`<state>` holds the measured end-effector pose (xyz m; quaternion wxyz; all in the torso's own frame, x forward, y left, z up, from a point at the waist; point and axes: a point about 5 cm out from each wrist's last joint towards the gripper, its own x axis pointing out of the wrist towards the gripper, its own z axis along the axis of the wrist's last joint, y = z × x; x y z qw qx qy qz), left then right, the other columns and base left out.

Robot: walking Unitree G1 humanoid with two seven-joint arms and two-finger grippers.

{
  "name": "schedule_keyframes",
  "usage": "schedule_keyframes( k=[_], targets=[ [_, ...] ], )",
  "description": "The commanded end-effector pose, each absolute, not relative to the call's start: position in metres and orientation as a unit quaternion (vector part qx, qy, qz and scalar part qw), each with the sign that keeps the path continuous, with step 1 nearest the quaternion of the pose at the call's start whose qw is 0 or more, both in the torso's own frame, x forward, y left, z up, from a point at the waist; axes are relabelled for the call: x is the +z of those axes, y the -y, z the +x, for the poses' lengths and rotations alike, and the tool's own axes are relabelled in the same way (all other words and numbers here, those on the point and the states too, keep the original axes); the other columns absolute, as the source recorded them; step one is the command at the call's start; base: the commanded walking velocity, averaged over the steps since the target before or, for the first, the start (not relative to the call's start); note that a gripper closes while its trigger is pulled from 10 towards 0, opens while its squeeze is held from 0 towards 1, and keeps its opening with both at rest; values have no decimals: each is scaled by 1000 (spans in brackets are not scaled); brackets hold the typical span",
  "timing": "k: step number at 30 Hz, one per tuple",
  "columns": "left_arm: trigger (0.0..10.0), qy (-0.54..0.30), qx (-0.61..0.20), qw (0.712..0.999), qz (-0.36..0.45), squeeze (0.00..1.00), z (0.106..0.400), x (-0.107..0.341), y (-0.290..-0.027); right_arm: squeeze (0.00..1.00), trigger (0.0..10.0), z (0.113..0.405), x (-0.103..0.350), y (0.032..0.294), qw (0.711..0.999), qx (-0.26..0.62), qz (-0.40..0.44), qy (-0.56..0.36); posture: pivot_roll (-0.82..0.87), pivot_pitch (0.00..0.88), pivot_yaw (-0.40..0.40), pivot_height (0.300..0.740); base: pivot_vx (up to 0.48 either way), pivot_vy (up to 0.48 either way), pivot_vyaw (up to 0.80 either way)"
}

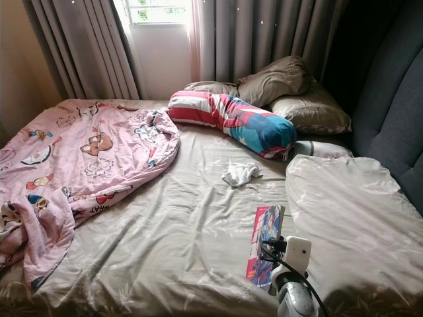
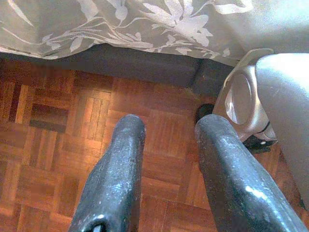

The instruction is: Clean up the room

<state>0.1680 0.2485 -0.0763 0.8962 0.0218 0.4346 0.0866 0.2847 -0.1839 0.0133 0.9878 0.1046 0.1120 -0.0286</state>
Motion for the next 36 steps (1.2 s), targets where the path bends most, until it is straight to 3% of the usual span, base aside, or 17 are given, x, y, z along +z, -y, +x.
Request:
schedule_keyframes(
  k=[1,27,36],
  targets=[
    [10000,-438,86,894,30,0,164,-77,-252,0,10000,293,22,182,991,-21,97,-95,-26,35,33,635,0,0,0],
    [10000,-441,75,894,40,0,172,-76,-246,0,10000,296,24,180,991,-17,97,-93,-22,20,33,635,244,0,0],
    [10000,-440,77,894,43,0,176,-75,-244,0,10000,299,25,183,991,-20,96,-94,-12,36,35,635,0,0,0]
  ],
)
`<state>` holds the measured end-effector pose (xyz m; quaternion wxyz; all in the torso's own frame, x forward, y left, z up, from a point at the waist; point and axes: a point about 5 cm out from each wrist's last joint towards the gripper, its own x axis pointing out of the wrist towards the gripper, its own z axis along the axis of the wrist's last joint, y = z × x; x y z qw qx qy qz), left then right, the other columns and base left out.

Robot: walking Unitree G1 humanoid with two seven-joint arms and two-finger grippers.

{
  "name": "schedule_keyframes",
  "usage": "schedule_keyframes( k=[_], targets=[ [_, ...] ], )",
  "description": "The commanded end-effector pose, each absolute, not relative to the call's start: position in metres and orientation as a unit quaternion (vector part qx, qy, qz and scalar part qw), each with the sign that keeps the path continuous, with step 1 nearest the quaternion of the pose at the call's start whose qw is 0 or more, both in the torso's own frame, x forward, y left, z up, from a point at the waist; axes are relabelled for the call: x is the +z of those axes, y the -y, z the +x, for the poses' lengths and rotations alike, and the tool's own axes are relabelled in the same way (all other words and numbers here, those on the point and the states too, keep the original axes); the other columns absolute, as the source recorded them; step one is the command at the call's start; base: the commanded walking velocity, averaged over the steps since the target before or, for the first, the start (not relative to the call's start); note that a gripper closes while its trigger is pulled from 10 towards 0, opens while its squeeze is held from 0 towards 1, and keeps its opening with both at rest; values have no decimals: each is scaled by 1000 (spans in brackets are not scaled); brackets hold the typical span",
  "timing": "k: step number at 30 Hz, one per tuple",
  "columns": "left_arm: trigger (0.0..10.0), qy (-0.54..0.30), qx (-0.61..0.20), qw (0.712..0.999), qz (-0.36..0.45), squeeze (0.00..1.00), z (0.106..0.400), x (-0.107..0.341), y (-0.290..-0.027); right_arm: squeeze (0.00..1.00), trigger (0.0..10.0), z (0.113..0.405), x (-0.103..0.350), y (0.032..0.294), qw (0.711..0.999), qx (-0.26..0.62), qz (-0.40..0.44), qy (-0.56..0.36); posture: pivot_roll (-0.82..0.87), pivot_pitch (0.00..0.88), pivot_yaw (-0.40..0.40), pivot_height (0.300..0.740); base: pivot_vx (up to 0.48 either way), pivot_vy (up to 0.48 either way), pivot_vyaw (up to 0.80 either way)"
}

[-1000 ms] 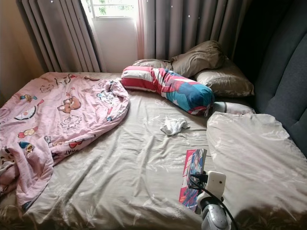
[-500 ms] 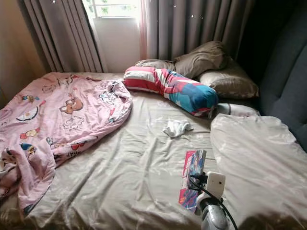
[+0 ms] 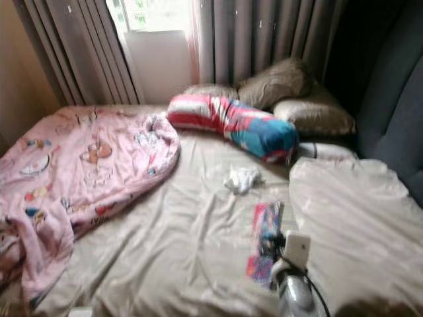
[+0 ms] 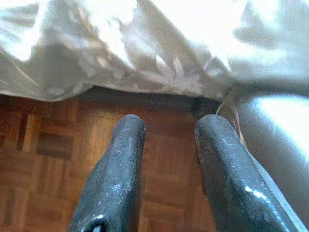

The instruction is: Clean up the room

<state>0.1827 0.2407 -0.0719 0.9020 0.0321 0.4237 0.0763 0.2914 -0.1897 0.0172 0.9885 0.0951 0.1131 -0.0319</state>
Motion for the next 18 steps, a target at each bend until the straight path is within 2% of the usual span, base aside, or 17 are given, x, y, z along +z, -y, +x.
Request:
schedule_keyframes(
  k=[1,16,18],
  targets=[
    [10000,-440,77,894,43,0,176,-75,-244,0,10000,299,26,183,991,-21,96,-94,-12,36,35,635,0,0,0],
    [10000,-438,71,895,49,0,168,-77,-244,0,10000,321,39,186,991,-18,77,-112,32,106,56,635,0,0,0],
    [10000,-440,71,894,53,0,164,-78,-247,0,10000,328,41,188,988,-15,56,-141,50,121,65,635,0,0,0]
  ],
)
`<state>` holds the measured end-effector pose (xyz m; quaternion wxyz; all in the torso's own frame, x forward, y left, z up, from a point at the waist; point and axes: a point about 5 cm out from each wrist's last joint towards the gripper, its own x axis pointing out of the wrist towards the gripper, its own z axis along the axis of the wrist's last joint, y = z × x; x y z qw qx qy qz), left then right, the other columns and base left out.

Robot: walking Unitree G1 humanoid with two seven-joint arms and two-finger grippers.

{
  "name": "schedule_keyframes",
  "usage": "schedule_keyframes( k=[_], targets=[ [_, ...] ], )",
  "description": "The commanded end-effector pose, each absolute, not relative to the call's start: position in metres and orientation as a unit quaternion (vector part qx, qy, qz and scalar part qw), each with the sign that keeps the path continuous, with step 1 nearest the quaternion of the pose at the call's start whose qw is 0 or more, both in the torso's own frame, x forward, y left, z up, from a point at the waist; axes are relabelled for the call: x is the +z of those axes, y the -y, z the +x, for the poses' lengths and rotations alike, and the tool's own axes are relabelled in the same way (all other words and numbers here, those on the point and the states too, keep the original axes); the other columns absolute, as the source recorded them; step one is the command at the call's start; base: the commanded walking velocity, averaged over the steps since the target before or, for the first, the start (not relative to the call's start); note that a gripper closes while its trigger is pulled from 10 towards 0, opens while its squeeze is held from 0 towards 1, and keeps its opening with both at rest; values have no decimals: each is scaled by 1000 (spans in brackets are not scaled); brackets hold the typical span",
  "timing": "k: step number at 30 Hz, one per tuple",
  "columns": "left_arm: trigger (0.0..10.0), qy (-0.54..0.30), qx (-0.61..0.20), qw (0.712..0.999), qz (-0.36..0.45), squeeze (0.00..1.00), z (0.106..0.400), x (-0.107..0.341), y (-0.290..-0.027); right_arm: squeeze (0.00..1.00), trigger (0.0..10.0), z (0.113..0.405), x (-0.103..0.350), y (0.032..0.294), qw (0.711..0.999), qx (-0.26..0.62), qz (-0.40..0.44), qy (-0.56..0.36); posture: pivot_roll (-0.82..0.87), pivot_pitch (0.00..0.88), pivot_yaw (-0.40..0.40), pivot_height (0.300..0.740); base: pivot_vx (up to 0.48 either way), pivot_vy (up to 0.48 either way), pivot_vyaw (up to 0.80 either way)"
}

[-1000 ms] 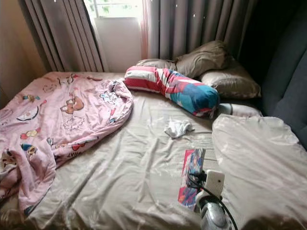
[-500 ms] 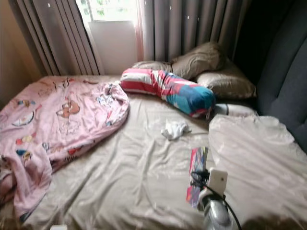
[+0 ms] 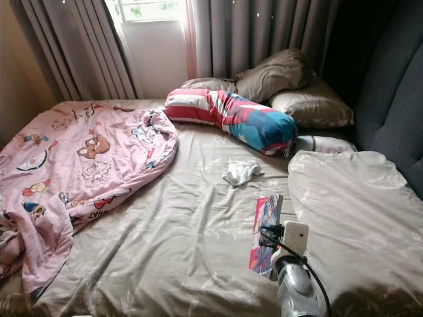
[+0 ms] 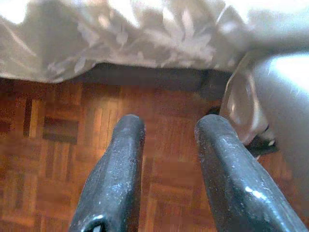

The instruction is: Clean up the room

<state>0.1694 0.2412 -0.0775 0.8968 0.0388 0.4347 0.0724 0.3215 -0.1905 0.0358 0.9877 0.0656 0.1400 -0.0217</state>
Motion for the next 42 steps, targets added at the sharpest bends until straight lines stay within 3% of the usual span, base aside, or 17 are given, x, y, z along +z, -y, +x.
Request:
schedule_keyframes(
  k=[1,15,23,24,25,26,31,34,35,42],
  targets=[
    [10000,-440,71,893,53,0,163,-78,-248,0,10000,329,42,188,988,-14,52,-148,52,124,66,635,0,0,0],
    [10000,-434,64,896,73,0,157,-74,-266,0,10000,340,46,189,976,-13,39,-213,101,167,97,635,0,0,0],
    [10000,-440,67,892,79,0,137,-70,-293,0,10000,338,42,189,971,-18,37,-235,102,177,106,635,0,0,0],
    [10000,-445,68,889,80,0,131,-70,-297,110,10000,338,41,189,971,-17,38,-235,102,175,108,635,0,0,0],
    [10000,-447,69,888,81,0,129,-70,-299,110,10000,338,41,189,971,-16,38,-235,102,175,108,635,0,0,0],
    [10000,-448,69,887,81,0,127,-70,-300,635,10000,337,41,189,971,-16,38,-235,99,175,108,635,0,0,0],
    [10000,-453,69,885,82,0,123,-71,-300,635,10000,337,41,189,971,-14,34,-235,99,174,108,635,0,0,0],
    [10000,-459,68,882,82,0,118,-72,-301,686,10000,339,43,187,973,-2,11,-229,102,168,107,635,0,0,0],
    [10000,-460,68,882,82,0,118,-73,-300,976,10000,340,44,185,975,3,3,-224,104,165,105,635,0,0,0],
    [10000,-462,63,881,80,0,120,-77,-289,949,10000,347,55,181,981,8,-19,-193,107,160,106,635,0,0,0]
  ],
)
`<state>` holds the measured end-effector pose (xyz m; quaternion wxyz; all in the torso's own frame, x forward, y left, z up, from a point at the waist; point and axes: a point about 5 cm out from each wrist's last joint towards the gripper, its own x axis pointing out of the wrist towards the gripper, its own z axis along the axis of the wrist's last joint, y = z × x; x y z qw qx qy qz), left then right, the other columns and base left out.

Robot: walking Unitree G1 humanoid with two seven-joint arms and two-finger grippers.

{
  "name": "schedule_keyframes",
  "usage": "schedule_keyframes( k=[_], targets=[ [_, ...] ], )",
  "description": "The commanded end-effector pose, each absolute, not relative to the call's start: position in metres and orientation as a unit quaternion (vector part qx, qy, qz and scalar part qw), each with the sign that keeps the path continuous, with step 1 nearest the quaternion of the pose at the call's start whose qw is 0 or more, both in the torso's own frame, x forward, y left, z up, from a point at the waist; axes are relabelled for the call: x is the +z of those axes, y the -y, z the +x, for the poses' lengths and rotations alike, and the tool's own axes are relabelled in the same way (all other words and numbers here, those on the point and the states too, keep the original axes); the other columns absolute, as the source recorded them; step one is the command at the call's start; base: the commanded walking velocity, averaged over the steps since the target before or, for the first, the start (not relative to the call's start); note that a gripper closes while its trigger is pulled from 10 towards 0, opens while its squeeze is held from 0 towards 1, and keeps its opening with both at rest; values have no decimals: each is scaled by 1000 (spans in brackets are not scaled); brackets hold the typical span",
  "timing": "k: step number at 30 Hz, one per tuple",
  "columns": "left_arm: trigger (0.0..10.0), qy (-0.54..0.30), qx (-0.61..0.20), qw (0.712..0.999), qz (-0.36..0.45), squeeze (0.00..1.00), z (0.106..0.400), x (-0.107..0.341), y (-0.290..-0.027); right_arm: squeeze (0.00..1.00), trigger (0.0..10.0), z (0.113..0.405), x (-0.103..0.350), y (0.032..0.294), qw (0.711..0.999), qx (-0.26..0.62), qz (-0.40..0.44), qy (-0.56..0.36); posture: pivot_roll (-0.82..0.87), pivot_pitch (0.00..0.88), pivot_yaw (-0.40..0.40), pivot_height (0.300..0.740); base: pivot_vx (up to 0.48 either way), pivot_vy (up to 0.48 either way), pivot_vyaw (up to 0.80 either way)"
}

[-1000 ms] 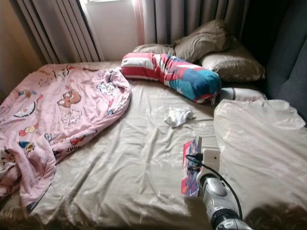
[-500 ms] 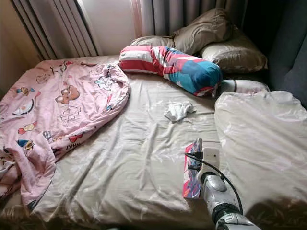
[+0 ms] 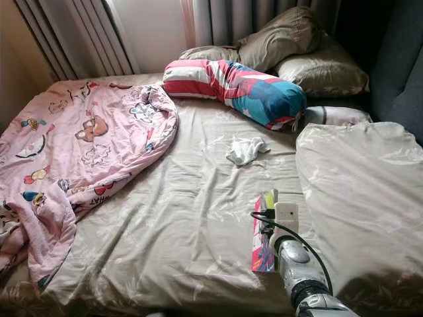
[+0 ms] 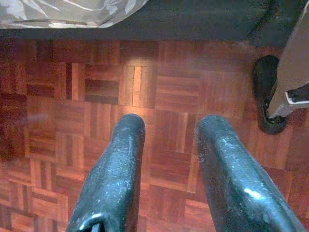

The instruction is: Clean up the room

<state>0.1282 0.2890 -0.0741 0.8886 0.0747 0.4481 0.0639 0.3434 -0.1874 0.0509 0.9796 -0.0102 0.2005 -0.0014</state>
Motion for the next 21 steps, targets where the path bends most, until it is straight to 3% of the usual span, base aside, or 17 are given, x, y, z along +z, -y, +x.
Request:
schedule_keyframes(
  k=[1,12,18,19,21],
  targets=[
    [10000,-462,63,881,80,0,120,-77,-289,949,10000,347,55,181,981,8,-19,-193,107,160,106,635,0,0,0],
    [10000,-467,71,878,78,0,116,-77,-294,941,10000,355,70,191,986,-25,-35,-159,114,157,106,635,0,0,0],
    [10000,-470,80,876,79,0,110,-72,-308,863,10000,355,71,193,987,-31,-40,-154,116,157,106,635,0,0,0],
    [10000,-466,77,878,79,0,113,-72,-305,1000,10000,355,70,191,987,-23,-37,-157,116,158,108,635,0,0,0],
    [10000,-462,72,880,79,0,118,-74,-298,1000,10000,354,67,188,985,-17,-40,-165,119,160,109,635,0,0,0]
  ],
)
